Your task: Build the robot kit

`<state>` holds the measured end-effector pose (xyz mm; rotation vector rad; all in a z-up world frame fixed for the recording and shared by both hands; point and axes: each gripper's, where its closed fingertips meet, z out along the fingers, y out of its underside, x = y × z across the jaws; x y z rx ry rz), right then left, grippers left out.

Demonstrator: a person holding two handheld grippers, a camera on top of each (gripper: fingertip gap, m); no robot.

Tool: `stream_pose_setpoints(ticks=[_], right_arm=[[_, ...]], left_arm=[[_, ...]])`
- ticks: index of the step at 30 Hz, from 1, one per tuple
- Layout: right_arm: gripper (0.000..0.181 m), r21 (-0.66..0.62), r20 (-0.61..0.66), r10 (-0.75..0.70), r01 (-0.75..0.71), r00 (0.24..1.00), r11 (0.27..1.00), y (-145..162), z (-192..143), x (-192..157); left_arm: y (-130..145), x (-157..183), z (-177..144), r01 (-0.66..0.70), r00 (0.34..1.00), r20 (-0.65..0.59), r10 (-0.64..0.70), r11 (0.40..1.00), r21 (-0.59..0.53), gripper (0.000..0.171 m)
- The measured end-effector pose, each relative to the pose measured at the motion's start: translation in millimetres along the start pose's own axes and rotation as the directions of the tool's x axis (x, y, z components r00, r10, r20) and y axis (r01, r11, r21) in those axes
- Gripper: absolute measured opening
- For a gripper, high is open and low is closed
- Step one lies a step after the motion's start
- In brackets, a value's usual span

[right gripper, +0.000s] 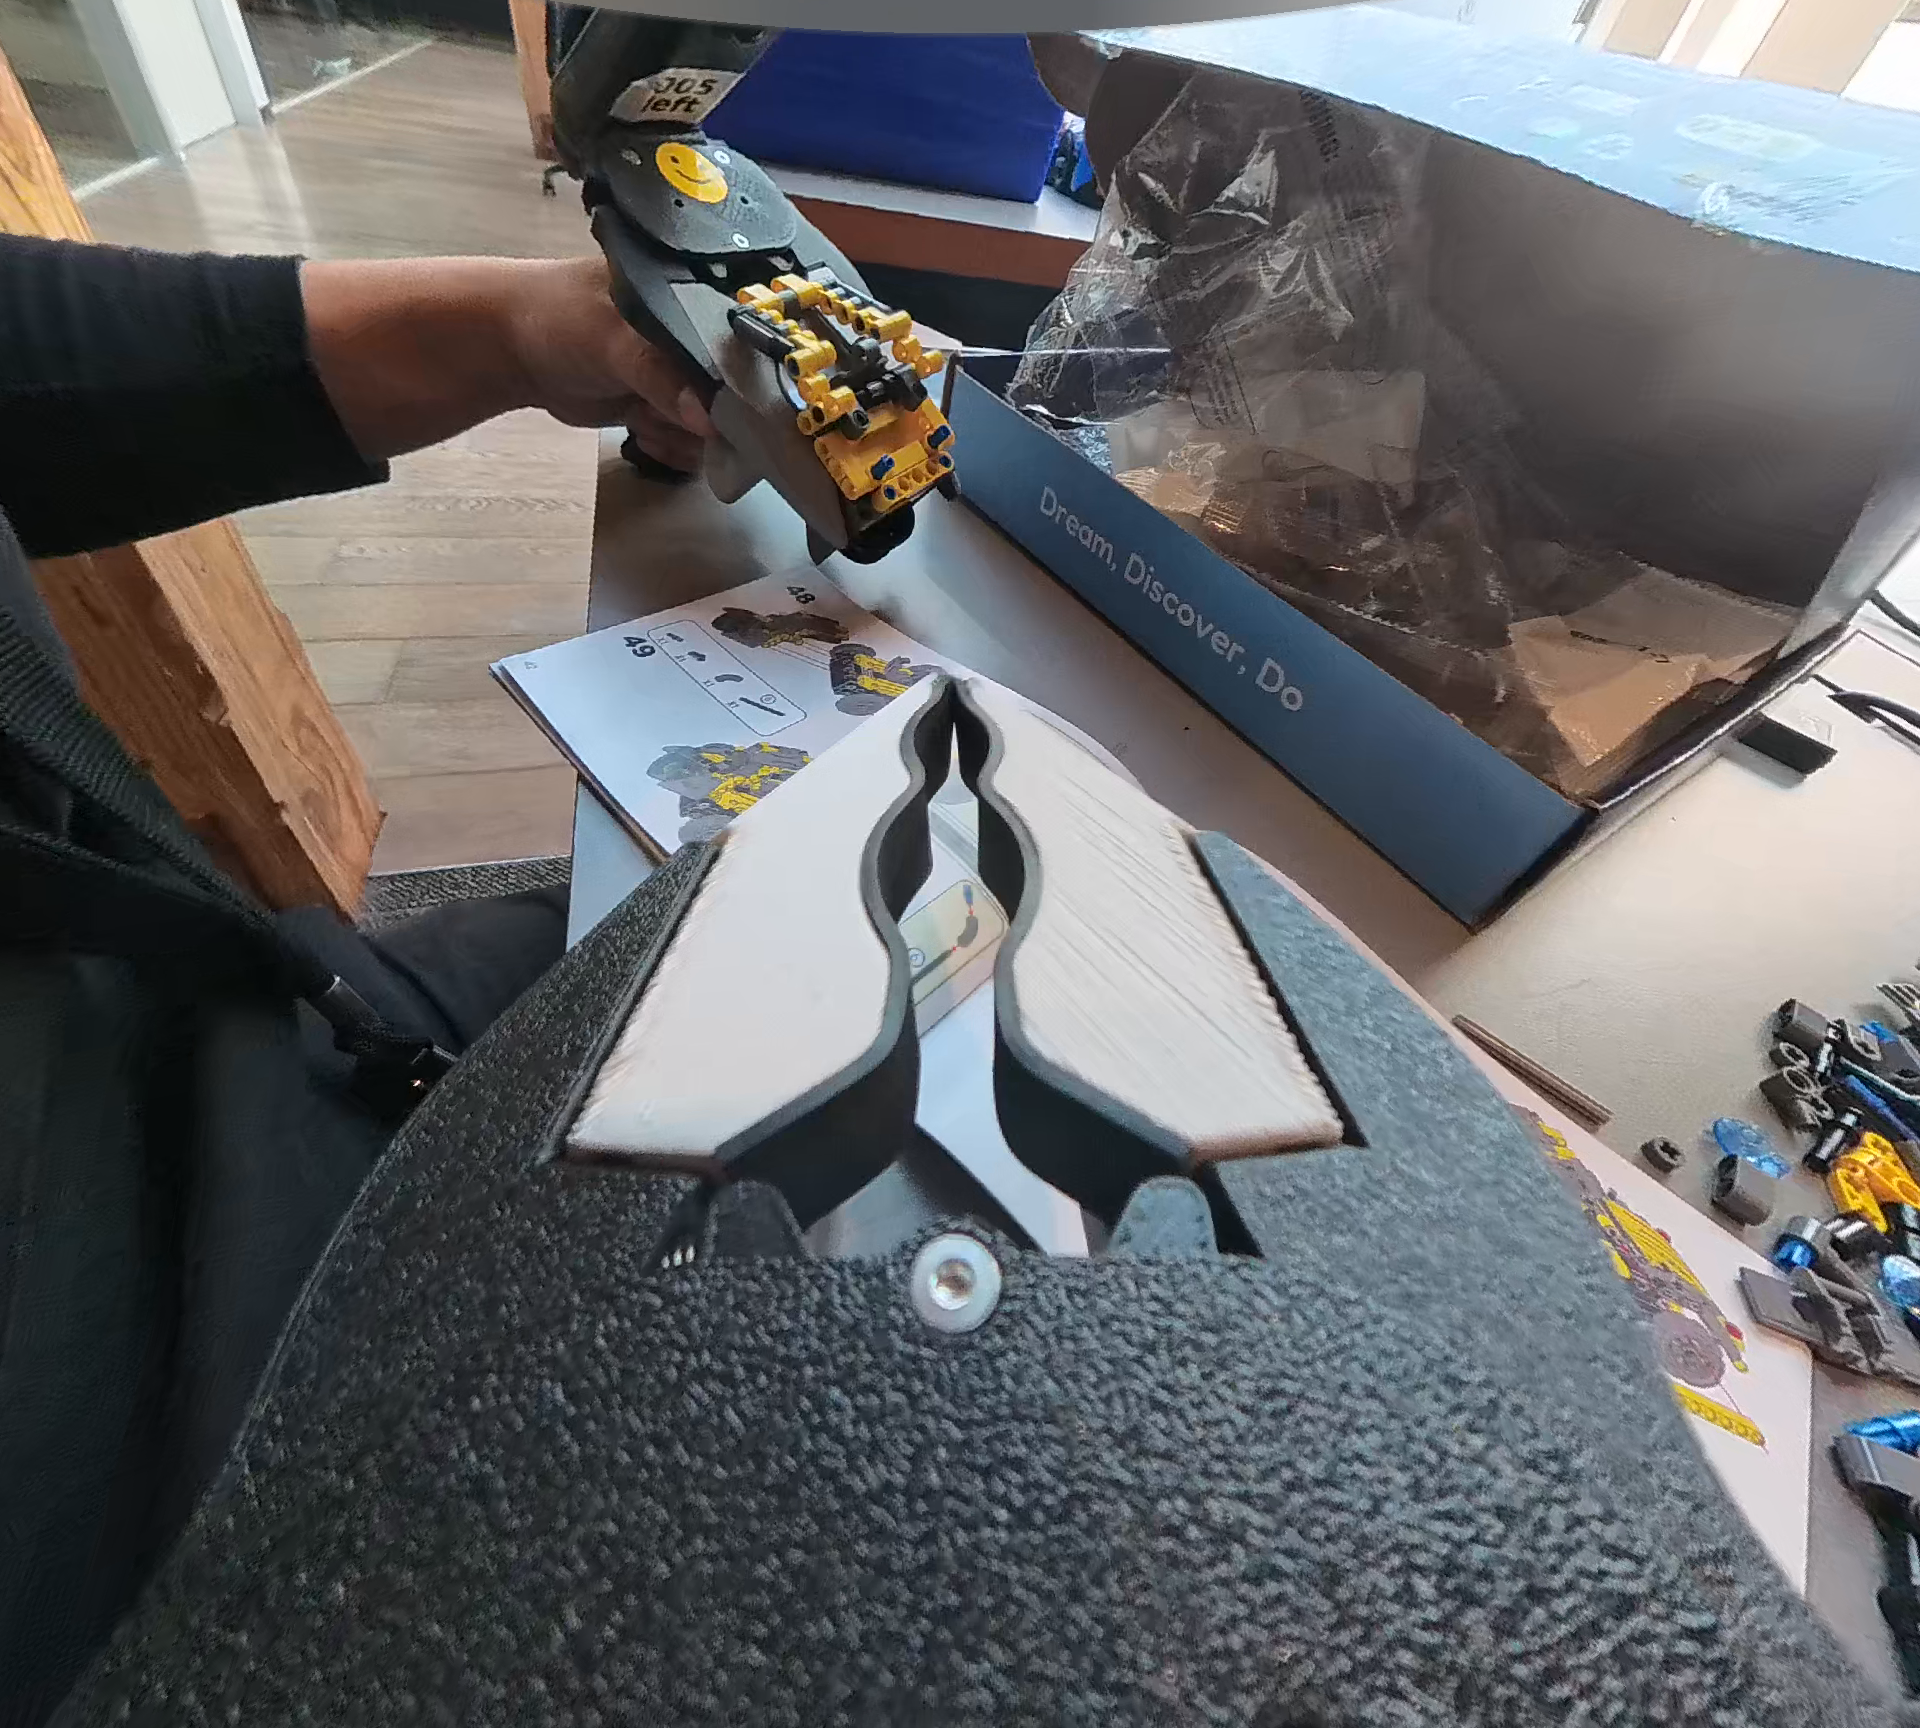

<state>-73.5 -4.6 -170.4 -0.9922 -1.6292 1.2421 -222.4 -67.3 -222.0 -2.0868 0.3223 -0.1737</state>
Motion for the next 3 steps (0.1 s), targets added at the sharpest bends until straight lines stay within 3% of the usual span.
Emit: stream_pose_setpoints(ticks=[3], right_arm=[[0.0, 0.017, -0.014, 0.022, -0.022, 1.0, 1.0, -2.0, -1.9, 4.6]], left_arm=[[-0.9, 0.4, -0.7, 0.0, 1.0, -0.003, 0.0, 1.0, 0.008, 0.054]])
